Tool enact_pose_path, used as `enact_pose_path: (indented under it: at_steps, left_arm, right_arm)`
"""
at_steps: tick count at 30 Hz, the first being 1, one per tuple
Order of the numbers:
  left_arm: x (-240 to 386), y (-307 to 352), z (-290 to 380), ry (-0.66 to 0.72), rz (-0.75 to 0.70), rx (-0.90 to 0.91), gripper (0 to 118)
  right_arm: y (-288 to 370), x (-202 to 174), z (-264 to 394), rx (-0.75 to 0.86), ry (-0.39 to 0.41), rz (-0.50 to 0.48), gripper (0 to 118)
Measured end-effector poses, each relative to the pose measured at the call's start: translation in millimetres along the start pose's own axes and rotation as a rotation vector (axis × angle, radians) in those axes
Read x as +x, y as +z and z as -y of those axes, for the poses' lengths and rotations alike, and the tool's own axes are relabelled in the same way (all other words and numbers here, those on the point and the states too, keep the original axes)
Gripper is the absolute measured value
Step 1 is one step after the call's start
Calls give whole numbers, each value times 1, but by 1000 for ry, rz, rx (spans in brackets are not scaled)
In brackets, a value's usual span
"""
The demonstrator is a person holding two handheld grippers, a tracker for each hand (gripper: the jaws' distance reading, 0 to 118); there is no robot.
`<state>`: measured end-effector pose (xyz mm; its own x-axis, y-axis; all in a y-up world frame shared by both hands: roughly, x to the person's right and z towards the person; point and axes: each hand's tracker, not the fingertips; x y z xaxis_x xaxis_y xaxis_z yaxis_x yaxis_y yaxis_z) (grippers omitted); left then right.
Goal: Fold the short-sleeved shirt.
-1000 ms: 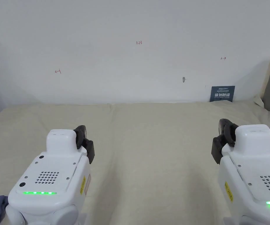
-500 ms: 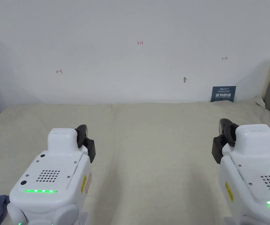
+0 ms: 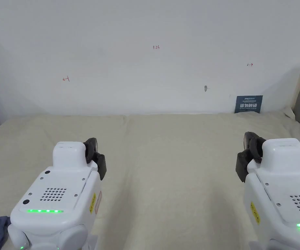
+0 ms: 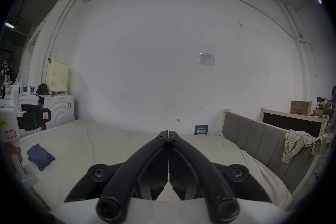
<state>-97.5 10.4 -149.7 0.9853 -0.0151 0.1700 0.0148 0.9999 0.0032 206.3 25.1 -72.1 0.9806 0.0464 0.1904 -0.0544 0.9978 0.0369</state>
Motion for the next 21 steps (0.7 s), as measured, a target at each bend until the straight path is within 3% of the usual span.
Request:
enact_pose_path:
  at_steps: [7, 8, 9, 11, 13, 14, 21]
  left_arm:
    - [-1, 3, 3, 0, -25, 22, 1]
    - [-1, 4, 4, 1, -28, 28, 3]
    - [-1, 5, 5, -1, -31, 31, 12]
    - [-1, 4, 5, -5, -38, 24, 71]
    - [-1, 0, 6, -10, -43, 0, 115]
    - [0, 0, 7, -10, -46, 1, 118]
    - [-4, 1, 9, -3, -41, -5, 118]
  right_arm:
    - [0, 0, 2, -5, -2, 5, 0]
    - [0, 0, 2, -6, -2, 7, 6]
    - [0, 0, 2, -9, -2, 6, 21]
    - [0, 2, 3, -19, -8, -2, 58]
    - [-1, 2, 4, -21, -13, 3, 90]
    - [-2, 2, 6, -19, -13, 9, 96]
    - [-3, 1, 7, -18, -9, 17, 97]
